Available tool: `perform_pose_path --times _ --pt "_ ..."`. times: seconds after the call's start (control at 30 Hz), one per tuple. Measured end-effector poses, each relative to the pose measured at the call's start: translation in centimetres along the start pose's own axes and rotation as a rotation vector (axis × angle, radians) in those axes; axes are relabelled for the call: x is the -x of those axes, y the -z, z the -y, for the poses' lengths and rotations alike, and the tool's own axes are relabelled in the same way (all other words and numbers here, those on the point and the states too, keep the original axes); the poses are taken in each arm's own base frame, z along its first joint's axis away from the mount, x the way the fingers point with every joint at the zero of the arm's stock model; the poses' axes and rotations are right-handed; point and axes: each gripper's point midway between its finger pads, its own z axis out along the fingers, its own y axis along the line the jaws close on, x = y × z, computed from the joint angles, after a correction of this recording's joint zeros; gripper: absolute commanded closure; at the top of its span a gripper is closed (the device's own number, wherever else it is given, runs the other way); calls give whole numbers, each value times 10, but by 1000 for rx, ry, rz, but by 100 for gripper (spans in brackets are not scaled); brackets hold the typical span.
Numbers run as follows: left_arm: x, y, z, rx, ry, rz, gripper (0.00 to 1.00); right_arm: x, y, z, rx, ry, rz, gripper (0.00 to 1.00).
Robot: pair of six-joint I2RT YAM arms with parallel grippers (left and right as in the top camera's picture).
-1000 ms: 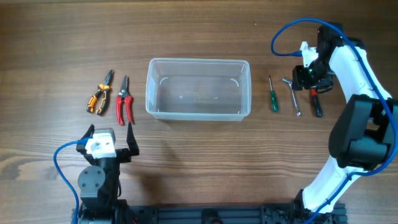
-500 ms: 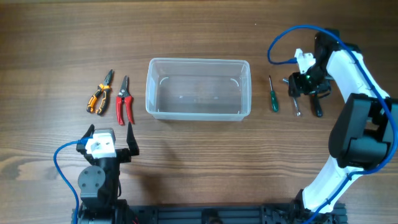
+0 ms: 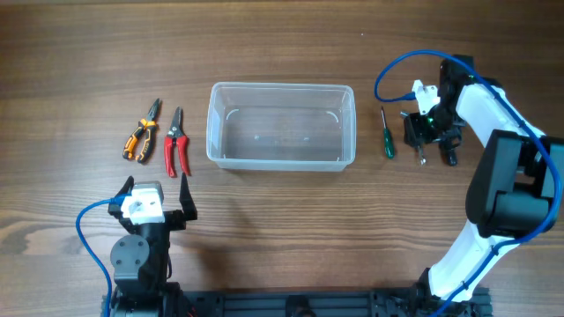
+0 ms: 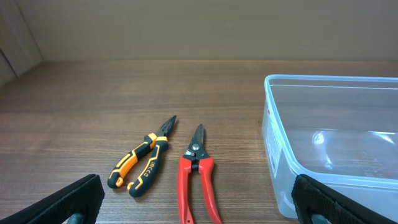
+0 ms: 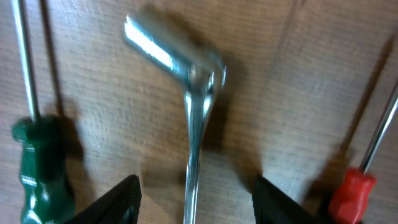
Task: Pack container
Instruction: 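Close the right gripper on the socket wrench handle and lift, then carry the wrench into the clear container and release it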
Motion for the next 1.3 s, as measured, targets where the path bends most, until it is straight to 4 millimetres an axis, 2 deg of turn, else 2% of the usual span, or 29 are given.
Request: perform_pose_path --times 0.07,0.1,0.17,0.27,0.37,0.53,0.6,0.67,0.73,0.8,0.87,0.93,0.97,1.03,1.07,1.13,1.17,1.23,1.3 --pt "0 0 0 0 0 0 0 1 -1 1 -5 1 14 45" --pt "0 0 0 0 0 0 0 1 -1 0 -9 2 23 51" --pt "0 0 0 0 0 0 0 1 -1 1 -18 10 35 74" --pt "0 0 0 0 0 0 0 2 -2 3 -24 15 38 78" --pt "0 0 0 0 0 0 0 4 -2 4 -28 5 51 96" --pt "0 0 0 0 0 0 0 0 1 0 -7 -24 17 96" --pt "0 0 0 0 0 0 0 4 10 1 -4 -29 10 96" --pt "0 0 0 0 0 0 0 26 34 7 -15 -31 55 96" --pt "0 0 0 0 0 0 0 56 69 12 -22 -26 133 96" --pt "0 0 0 0 0 0 0 93 122 11 -7 -9 272 96" --pt "0 0 0 0 0 0 0 118 174 1 18 25 409 96" --pt "0 0 0 0 0 0 0 136 233 -29 51 119 564 96" --pt "0 0 0 0 0 -1 0 140 257 -56 75 209 623 96" --pt "0 0 0 0 0 -1 0 137 276 -110 121 377 661 96" --pt "0 0 0 0 0 -1 0 132 278 -148 159 488 658 96" --pt "0 0 0 0 0 -1 0 120 274 -207 211 685 637 96" --pt "0 0 0 0 0 -1 0 110 272 -243 232 835 631 96" --pt "0 0 0 0 0 -1 0 98 269 -279 243 1000 632 96" --pt "0 0 0 0 0 -1 0 86 257 -315 246 1167 610 96"
